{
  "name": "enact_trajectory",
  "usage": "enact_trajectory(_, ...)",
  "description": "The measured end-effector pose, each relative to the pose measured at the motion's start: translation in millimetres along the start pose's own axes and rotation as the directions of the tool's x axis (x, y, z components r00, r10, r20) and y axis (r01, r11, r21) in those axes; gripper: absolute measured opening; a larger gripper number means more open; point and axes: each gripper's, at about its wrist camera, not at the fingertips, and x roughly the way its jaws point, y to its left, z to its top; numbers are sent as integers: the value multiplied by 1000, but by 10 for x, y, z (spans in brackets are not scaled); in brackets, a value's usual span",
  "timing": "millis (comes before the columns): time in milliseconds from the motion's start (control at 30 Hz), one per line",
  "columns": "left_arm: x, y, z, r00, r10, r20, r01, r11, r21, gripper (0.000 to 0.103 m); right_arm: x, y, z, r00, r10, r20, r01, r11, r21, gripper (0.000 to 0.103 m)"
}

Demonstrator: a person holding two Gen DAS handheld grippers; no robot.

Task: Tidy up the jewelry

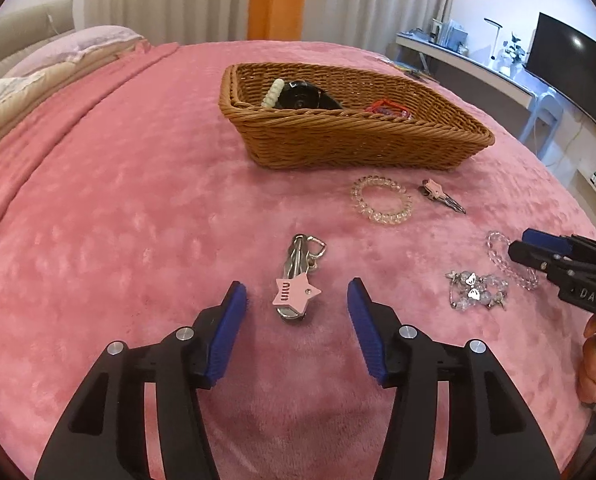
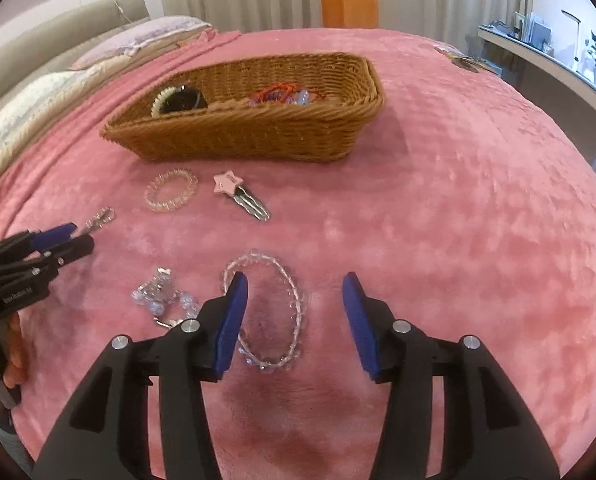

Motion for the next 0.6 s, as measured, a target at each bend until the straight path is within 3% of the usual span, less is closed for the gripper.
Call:
enact_trajectory(100, 2, -2, -4, 1000, 0, 0, 0, 1000, 1, 48, 15, 50, -26, 1000, -11, -5, 11, 1000, -23, 46)
enact_trajectory(167, 7, 11, -4, 1000, 1, 0, -1, 1000, -5, 43, 0, 102, -48, 1000, -20, 4, 20, 999, -48, 40)
enact_trajectory(200, 11, 25, -2, 1000, 1, 2, -1, 1000, -12, 42, 8, 121, -55, 1000, -24, 1, 24, 998, -57, 31)
enact_trajectory(333, 16, 51, -7, 1000, -2, 8, 2, 1000, -31, 21, 18, 126, -74, 999, -45, 7, 45, 998, -51, 6)
enact_trajectory(467, -48, 20, -18, 999, 17, 41, -16, 1000, -26, 20, -18, 157, -93, 998, -62, 28, 64, 996, -59, 6)
enact_trajectory(600, -152, 85, -6, 997, -10, 81, 15, 998, -60, 20, -139, 133, -80, 998, -30, 62, 33, 999, -36, 6)
